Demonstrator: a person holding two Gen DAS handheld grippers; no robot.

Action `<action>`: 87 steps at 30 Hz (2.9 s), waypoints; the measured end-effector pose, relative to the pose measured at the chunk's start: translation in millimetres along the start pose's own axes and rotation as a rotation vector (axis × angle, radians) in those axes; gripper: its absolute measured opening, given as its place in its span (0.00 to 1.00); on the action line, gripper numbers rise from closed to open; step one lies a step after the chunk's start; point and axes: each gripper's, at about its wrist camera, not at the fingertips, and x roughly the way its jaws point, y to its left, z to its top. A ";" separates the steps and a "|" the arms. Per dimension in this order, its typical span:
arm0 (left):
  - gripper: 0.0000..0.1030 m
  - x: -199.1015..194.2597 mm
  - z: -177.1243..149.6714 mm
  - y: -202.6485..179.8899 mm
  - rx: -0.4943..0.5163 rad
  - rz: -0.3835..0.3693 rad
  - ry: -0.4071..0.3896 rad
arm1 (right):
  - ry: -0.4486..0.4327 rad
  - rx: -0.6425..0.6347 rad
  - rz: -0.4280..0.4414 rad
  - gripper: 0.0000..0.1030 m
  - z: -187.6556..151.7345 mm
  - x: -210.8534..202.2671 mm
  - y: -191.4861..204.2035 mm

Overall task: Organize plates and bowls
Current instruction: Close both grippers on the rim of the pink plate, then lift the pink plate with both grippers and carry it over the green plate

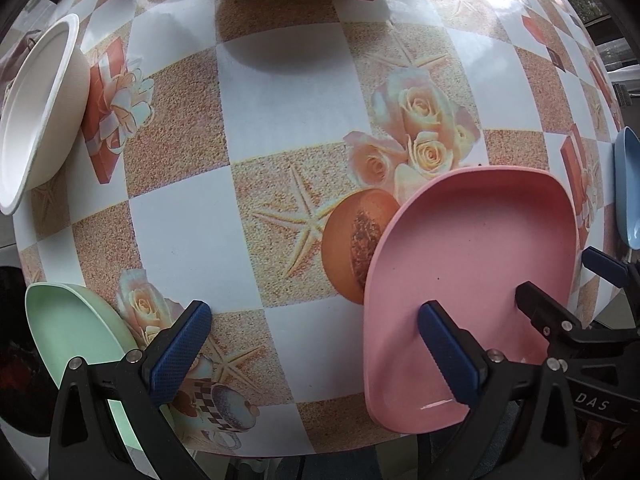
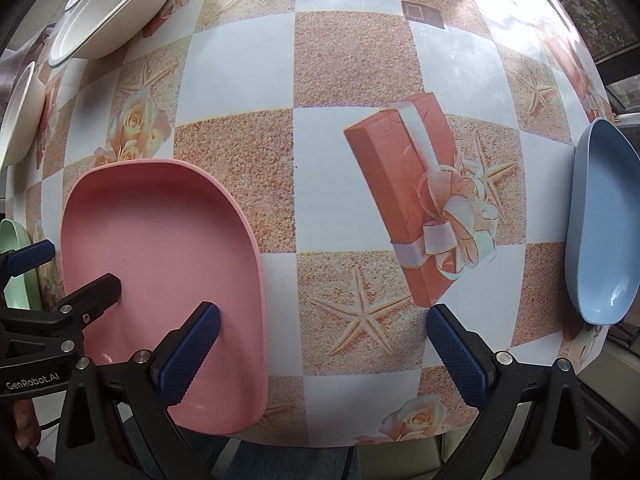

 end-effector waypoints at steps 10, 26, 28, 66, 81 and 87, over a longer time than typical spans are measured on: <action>0.65 -16.0 12.1 -41.8 0.145 0.011 -0.032 | -0.012 -0.044 0.051 0.32 -19.4 -28.6 10.2; 0.32 -34.3 -8.0 -44.8 0.245 0.030 -0.002 | 0.139 0.048 0.175 0.13 -51.6 -29.3 30.1; 0.32 -36.3 -13.6 -37.4 0.241 0.019 -0.010 | 0.145 0.036 0.174 0.13 -52.9 -32.5 38.4; 0.36 -34.8 -37.6 32.8 0.191 -0.003 -0.021 | 0.208 0.048 0.194 0.14 -50.1 -16.8 108.3; 0.36 -64.5 -50.6 40.9 0.205 0.001 -0.041 | 0.217 -0.029 0.209 0.14 -64.3 -13.5 107.8; 0.36 -92.3 -59.0 69.4 0.162 -0.003 -0.096 | 0.206 -0.073 0.213 0.14 -58.3 -28.7 131.9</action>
